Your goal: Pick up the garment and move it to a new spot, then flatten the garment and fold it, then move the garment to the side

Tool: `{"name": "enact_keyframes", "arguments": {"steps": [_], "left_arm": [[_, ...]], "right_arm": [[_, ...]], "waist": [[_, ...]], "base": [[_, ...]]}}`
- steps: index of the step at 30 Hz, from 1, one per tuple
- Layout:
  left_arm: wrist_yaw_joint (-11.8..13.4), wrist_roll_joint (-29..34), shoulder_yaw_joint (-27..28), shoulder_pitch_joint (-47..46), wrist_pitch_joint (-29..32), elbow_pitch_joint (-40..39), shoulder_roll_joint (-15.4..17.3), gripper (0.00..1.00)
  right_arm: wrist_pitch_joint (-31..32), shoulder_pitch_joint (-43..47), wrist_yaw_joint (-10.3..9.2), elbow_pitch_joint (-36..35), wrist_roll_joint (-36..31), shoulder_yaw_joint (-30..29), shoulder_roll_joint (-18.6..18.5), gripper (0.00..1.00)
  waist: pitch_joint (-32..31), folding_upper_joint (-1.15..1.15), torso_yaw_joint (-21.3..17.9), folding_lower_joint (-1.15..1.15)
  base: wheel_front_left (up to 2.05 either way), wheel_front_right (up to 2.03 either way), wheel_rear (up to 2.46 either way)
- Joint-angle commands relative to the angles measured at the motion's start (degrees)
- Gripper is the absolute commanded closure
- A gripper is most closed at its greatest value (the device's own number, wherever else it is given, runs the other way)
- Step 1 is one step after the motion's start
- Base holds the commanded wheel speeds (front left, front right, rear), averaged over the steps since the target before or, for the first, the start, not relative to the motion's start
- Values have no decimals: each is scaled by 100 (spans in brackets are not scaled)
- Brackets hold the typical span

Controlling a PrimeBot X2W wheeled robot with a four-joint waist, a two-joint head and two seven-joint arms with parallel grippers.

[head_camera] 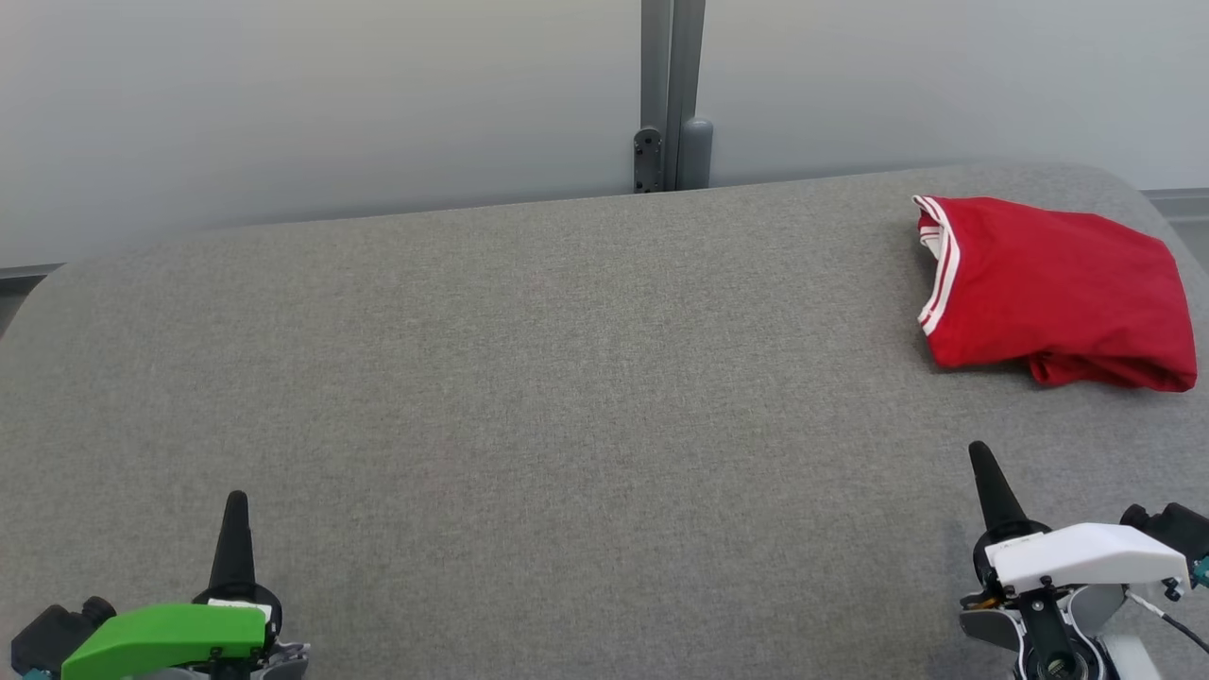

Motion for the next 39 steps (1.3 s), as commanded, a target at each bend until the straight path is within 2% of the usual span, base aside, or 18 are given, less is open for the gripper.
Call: {"name": "enact_keyframes", "arguments": {"steps": [1, 39], "left_arm": [[-38, -155, -2, -139, 45, -59, 50, 100], [-47, -1841, -62, -407, 511, -113, 62, 100]], "right_arm": [[40, -101, 2, -70, 175, -28, -34, 100], [515, -240, 1, -124, 2162, -166, -36, 100]], "waist": [[1, 0, 1, 0], [21, 0, 16, 0]], "base": [[0, 0, 0], [0, 0, 0]]}}
